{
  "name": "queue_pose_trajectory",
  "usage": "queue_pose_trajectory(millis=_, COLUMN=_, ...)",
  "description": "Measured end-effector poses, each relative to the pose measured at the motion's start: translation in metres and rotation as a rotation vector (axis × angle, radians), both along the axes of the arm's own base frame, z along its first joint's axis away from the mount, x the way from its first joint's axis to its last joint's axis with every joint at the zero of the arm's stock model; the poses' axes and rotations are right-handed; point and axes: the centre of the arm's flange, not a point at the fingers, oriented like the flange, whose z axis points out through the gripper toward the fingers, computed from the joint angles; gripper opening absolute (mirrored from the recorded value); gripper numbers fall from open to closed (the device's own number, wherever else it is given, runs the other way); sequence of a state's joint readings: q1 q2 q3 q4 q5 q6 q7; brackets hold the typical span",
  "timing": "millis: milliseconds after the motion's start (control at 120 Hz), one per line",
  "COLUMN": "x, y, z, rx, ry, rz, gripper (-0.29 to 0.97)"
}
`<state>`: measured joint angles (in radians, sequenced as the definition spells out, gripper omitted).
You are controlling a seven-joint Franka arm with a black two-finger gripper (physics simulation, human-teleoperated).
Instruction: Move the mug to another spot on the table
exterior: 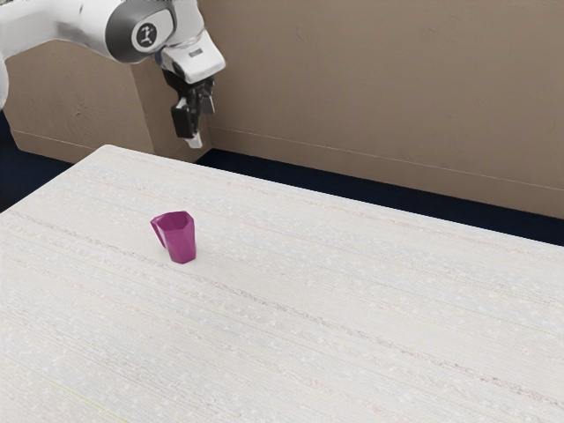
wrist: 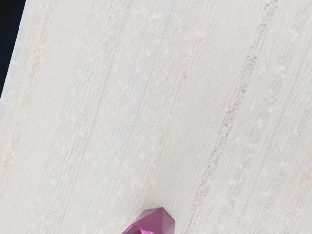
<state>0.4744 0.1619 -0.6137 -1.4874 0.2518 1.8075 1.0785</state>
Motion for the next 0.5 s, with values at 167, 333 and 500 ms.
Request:
queue_pose_trajectory(millis=167, x=0.004, y=0.025, z=-0.034, rx=0.011, ry=0.064, rz=-0.037, gripper=0.68)
queue_pose_trajectory(millis=333, x=0.004, y=0.061, z=-0.064, rx=0.010, ry=0.125, rz=-0.037, gripper=0.68)
queue_pose_trajectory(millis=500, x=0.013, y=0.113, z=-0.107, rx=-0.026, ry=0.188, rz=-0.043, gripper=0.68)
